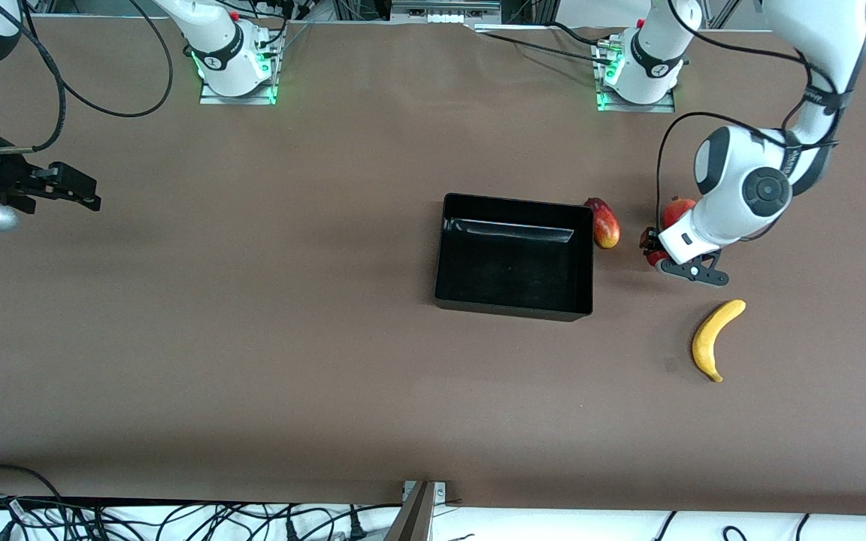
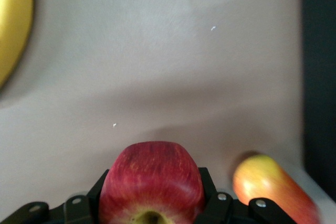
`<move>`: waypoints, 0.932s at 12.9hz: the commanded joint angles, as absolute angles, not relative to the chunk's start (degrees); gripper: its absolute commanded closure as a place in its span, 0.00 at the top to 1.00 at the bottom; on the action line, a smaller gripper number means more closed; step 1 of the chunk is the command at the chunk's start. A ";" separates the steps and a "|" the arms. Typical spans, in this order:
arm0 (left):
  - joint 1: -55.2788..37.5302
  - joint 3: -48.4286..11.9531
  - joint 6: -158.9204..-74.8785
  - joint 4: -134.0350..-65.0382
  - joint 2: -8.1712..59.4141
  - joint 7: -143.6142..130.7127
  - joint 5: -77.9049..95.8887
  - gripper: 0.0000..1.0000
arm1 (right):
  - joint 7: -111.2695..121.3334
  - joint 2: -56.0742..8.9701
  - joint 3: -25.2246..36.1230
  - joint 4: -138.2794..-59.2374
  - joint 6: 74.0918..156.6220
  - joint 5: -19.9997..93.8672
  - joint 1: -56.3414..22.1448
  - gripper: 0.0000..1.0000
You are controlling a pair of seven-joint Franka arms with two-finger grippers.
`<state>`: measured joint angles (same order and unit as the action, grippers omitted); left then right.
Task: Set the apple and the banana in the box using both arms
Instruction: 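Lift the apple with the left gripper and carry it over the box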
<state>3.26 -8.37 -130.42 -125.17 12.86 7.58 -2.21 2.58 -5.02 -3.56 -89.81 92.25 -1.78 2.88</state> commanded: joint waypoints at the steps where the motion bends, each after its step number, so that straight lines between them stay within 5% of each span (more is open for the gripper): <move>1: 2.73 -13.69 -111.67 -110.00 13.00 4.59 -1.76 0.22 | 3.34 -4.66 -2.29 -88.86 90.97 -3.34 2.90 1.00; 5: 0.45 -25.64 -110.74 -103.20 17.38 -15.06 0.88 0.22 | 3.43 -5.19 -2.72 -88.86 92.28 -2.99 2.46 1.00; 12: -13.09 -26.28 -129.86 -101.95 31.27 -39.89 -0.09 0.26 | 3.08 -5.18 -2.99 -88.86 94.12 -2.81 0.18 1.00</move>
